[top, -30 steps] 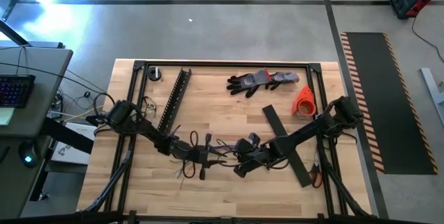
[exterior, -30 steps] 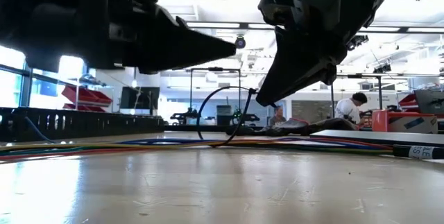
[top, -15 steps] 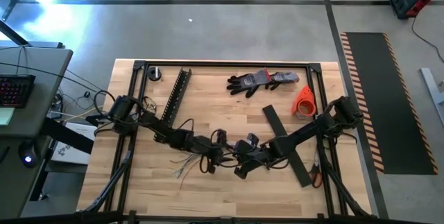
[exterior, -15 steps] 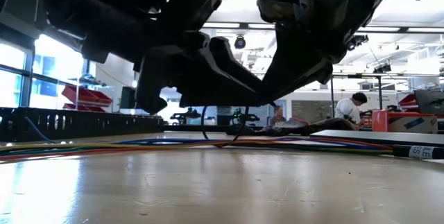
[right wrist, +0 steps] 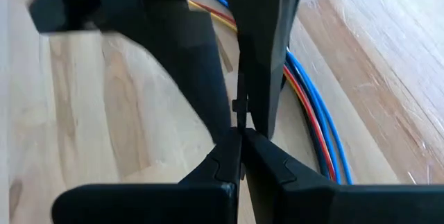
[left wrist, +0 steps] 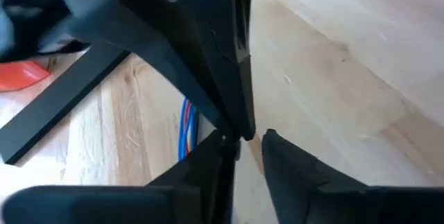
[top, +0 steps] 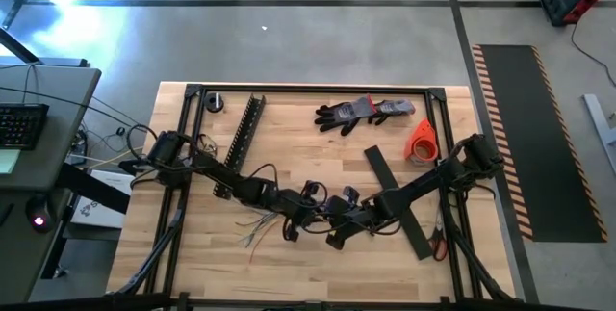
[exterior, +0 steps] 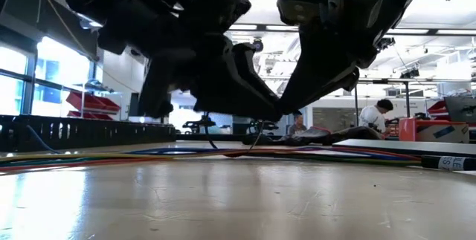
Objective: Ziptie cables
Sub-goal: Wrap the cables wires with the black zip tie
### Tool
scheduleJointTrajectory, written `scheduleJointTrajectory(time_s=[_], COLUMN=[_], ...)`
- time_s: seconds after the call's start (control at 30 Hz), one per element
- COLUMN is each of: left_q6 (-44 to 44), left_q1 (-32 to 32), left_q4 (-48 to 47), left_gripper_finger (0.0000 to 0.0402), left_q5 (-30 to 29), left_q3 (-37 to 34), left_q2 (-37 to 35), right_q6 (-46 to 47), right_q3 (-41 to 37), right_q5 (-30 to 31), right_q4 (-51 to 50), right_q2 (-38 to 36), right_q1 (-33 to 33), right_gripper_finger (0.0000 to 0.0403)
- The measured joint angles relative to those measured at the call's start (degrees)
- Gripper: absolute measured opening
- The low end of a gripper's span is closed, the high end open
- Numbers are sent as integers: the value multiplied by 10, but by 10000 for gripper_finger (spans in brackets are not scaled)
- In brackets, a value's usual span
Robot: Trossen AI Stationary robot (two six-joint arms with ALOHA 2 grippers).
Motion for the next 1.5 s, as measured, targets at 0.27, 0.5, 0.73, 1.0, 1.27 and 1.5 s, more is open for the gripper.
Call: scheduleJointTrajectory(time_s=[0.27,0.5,0.73,1.0,1.27,1.5], left_q6=[6,8,56,69,65,53], left_q1=[5,15,15,16,18,27], left_q4=[-14,-30,-34,-34,-36,-37], left_gripper_finger=[33,4,77,157,74,16], left_q5=[18,35,48,31,46,47], left_q3=[0,0,0,0,0,0], left_q2=[-30,-30,-30,-30,-30,-29], right_q6=[2,4,3,3,3,3], right_q3=[0,0,0,0,0,0], right_q5=[-4,-4,-4,-4,-5,-4], right_q4=[-4,-4,-5,-5,-5,-6], right_q2=[0,0,0,0,0,0], right_q1=[0,0,0,0,0,0], right_gripper_finger=[0,0,0,0,0,0])
